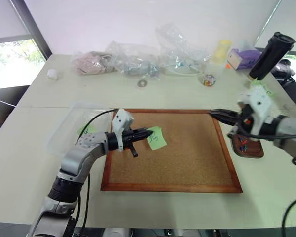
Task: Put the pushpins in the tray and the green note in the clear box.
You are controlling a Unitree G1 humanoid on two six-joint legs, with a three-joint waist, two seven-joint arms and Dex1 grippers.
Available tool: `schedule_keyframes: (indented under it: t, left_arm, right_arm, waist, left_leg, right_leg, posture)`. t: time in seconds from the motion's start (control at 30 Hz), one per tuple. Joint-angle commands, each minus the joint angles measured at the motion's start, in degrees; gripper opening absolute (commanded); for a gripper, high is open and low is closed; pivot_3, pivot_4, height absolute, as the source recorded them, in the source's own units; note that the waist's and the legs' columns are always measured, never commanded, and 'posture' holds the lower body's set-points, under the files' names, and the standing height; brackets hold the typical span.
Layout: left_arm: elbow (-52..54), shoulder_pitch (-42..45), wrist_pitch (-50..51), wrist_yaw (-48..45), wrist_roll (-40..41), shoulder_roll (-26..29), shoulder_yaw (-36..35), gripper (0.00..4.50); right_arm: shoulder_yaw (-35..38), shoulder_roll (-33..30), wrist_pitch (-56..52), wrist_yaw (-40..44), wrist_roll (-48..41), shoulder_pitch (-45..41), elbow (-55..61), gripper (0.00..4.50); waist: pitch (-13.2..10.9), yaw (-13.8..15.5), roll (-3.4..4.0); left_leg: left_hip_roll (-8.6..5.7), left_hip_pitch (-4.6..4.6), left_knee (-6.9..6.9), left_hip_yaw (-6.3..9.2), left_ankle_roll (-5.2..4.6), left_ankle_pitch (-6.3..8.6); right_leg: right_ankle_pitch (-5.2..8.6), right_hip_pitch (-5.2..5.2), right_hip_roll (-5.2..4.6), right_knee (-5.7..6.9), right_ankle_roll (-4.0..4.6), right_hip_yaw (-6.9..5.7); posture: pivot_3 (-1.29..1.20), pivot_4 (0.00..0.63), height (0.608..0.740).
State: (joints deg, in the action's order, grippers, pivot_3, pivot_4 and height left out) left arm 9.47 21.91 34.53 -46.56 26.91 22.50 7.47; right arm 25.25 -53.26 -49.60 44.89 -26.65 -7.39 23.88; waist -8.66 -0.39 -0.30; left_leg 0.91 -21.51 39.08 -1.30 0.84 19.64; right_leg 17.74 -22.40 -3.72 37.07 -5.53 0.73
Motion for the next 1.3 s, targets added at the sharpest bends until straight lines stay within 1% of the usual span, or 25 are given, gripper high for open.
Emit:
schedule_keyframes:
  t: [0.03, 0.13, 0.23, 0.43, 0.57, 0.63, 0.83, 0.87, 0.9, 0.93, 0.97, 1.07, 1.1, 1.13, 1.17, 1.3]
  left_arm:
    - [1.69, -0.12, -1.72, -1.1, -0.22, 0.12, 0.6, 0.01]
    - [1.6, -0.06, -2.52, -1.35, -0.86, -0.08, 1.26, 0.01]
    - [1.49, -0.02, -2.95, -1.24, -1.12, -0.42, 1.53, 0.01]
    - [2.04, -0.46, -3.21, -1.0, -1.36, -0.4, 1.87, 0.01]
    - [2.35, -0.63, -3.14, -0.74, -1.37, -0.32, 1.97, 0.01]
    - [2.47, -0.67, -3.08, -0.63, -1.37, -0.3, 1.99, 0.01]
    - [3.5, -1.13, -2.47, -0.27, -1.19, -0.07, 2.03, 0.01]
    - [3.72, -1.29, -2.4, -0.24, -1.16, 0.0, 2.05, 0.0]
    - [3.88, -1.41, -2.34, -0.21, -1.13, 0.04, 2.06, 0.0]
    - [4.04, -1.56, -2.3, -0.18, -1.11, 0.09, 2.05, 0.0]
    - [4.23, -1.79, -2.23, -0.17, -1.06, 0.14, 2.01, 0.0]
    - [4.85, -2.55, -2.21, -0.03, -1.05, 0.32, 2.0, 0.0]
    - [4.88, -2.64, -2.26, 0.0, -1.08, 0.34, 2.02, 0.0]
    - [4.95, -2.73, -2.26, 0.05, -1.06, 0.37, 2.01, 0.0]
    - [4.92, -2.79, -2.32, 0.09, -1.06, 0.34, 2.01, 0.0]
    - [4.8, -3.02, -2.66, 0.23, -1.18, 0.29, 2.13, 0.0]
  right_arm:
    - [4.52, -1.37, 4.21, 0.02, 3.2, 3.39, -4.79, 0.0]
    - [4.02, -1.74, 6.73, -1.37, 6.55, 6.31, -10.36, 0.0]
    - [3.01, -0.74, 9.37, -3.05, 8.7, 7.3, -15.29, 0.0]
    - [2.5, 1.41, 11.36, -4.46, 8.49, 5.51, -20.83, 0.0]
    - [1.42, 2.93, 10.71, -4.46, 7.37, 5.13, -21.04, 0.0]
    - [0.84, 3.63, 10.44, -4.76, 7.41, 5.14, -20.74, 0.0]
    - [-0.67, 6.28, 10.16, -5.45, 6.92, 5.58, -21.32, 0.0]
    - [-0.65, 6.41, 10.23, -5.65, 6.98, 5.62, -21.5, 0.61]
    - [-0.64, 6.47, 10.31, -5.82, 7.05, 5.65, -21.59, 0.84]
    - [-0.57, 6.54, 10.26, -5.95, 7.0, 5.67, -21.61, 1.25]
    - [-0.56, 6.52, 10.14, -5.99, 6.95, 5.7, -21.58, 1.87]
    - [-0.24, 6.28, 10.12, -6.49, 7.1, 5.81, -21.77, 3.41]
    - [-0.22, 6.15, 10.26, -6.55, 7.16, 5.8, -21.97, 3.82]
    - [-0.13, 6.07, 10.2, -6.52, 7.04, 5.81, -22.1, 4.38]
    - [-0.17, 6.07, 10.31, -6.37, 6.94, 5.82, -22.37, 4.45]
    - [-0.28, 6.36, 10.61, -6.6, 6.93, 5.71, -23.24, 4.45]
  waist:
    - [0.0, -0.2, 0.0]
    - [0.01, -0.52, 0.04]
    - [0.01, -0.42, 0.08]
    - [0.0, -0.24, 0.09]
    - [0.0, -0.22, 0.09]
    - [0.0, -0.23, 0.09]
    - [0.0, -0.24, 0.1]
    - [0.0, -0.23, 0.1]
    - [0.0, -0.24, 0.1]
    - [0.0, -0.23, 0.1]
    - [0.0, -0.22, 0.1]
    - [0.01, -0.22, 0.11]
    - [0.01, -0.22, 0.1]
    - [0.01, -0.25, 0.1]
    - [0.01, -0.26, 0.1]
    - [0.01, -0.23, 0.11]
  left_leg:
    - [0.0, 0.0, 0.01, -0.02, 0.0, 0.0]
    - [0.01, 0.09, 0.02, -0.1, 0.0, -0.01]
    - [0.02, 0.12, 0.02, -0.12, 0.0, -0.02]
    - [0.02, 0.11, 0.05, -0.15, 0.03, -0.04]
    - [0.02, 0.1, 0.05, -0.14, 0.04, -0.04]
    - [0.02, 0.09, 0.05, -0.14, 0.22, -0.15]
    - [0.02, 0.1, 0.05, -0.14, 0.22, -0.14]
    - [0.02, 0.1, 0.05, -0.14, 0.23, -0.15]
    - [0.02, 0.11, 0.05, -0.14, 0.22, -0.14]
    - [0.02, 0.1, 0.05, -0.14, 0.22, -0.15]
    - [0.02, 0.1, 0.05, -0.13, 0.22, -0.14]
    - [0.02, 0.1, 0.05, -0.14, 0.21, -0.14]
    - [0.02, 0.1, 0.05, -0.14, 0.22, -0.14]
    - [0.02, 0.11, 0.05, -0.14, 0.21, -0.14]
    - [0.02, 0.11, 0.05, -0.14, 0.21, -0.14]
    - [0.02, 0.11, 0.05, -0.13, 0.18, -0.12]
  right_leg:
    - [0.0, 0.0, 0.0, 0.01, 0.0, 0.02]
    - [0.0, 0.01, 0.09, 0.08, 0.0, 0.12]
    - [0.0, 0.0, 0.16, 0.11, 0.0, 0.16]
    - [0.0, -0.01, 0.19, 0.13, -0.01, 0.18]
    - [0.0, -0.02, 0.19, 0.13, -0.01, 0.17]
    - [-0.01, -0.02, 0.19, 0.13, -0.02, 0.18]
    - [-0.01, -0.02, 0.2, 0.13, -0.02, 0.18]
    - [-0.01, -0.01, 0.2, 0.14, -0.02, 0.18]
    - [-0.01, 0.0, 0.2, 0.13, -0.02, 0.18]
    - [-0.01, -0.01, 0.2, 0.13, -0.02, 0.18]
    - [-0.01, -0.01, 0.2, 0.14, -0.02, 0.18]
    - [-0.01, -0.01, 0.2, 0.14, -0.02, 0.18]
    - [-0.01, -0.01, 0.19, 0.14, -0.02, 0.18]
    - [-0.01, 0.0, 0.19, 0.13, -0.02, 0.18]
    - [-0.01, 0.0, 0.2, 0.14, -0.02, 0.18]
    - [-0.01, 0.01, 0.21, 0.14, -0.02, 0.18]
  posture:
    - [0.0, 0.15, 0.74]
    - [0.0, 0.15, 0.74]
    - [0.0, 0.15, 0.74]
    - [0.0, 0.15, 0.74]
    - [0.0, 0.15, 0.74]
    - [0.0, 0.15, 0.74]
    - [0.0, 0.15, 0.74]
    - [0.0, 0.15, 0.74]
    - [0.0, 0.15, 0.74]
    - [0.0, 0.15, 0.74]
    - [0.0, 0.15, 0.74]
    - [0.0, 0.15, 0.74]
    - [0.0, 0.15, 0.74]
    - [0.0, 0.15, 0.74]
    - [0.0, 0.15, 0.74]
    - [0.0, 0.15, 0.74]
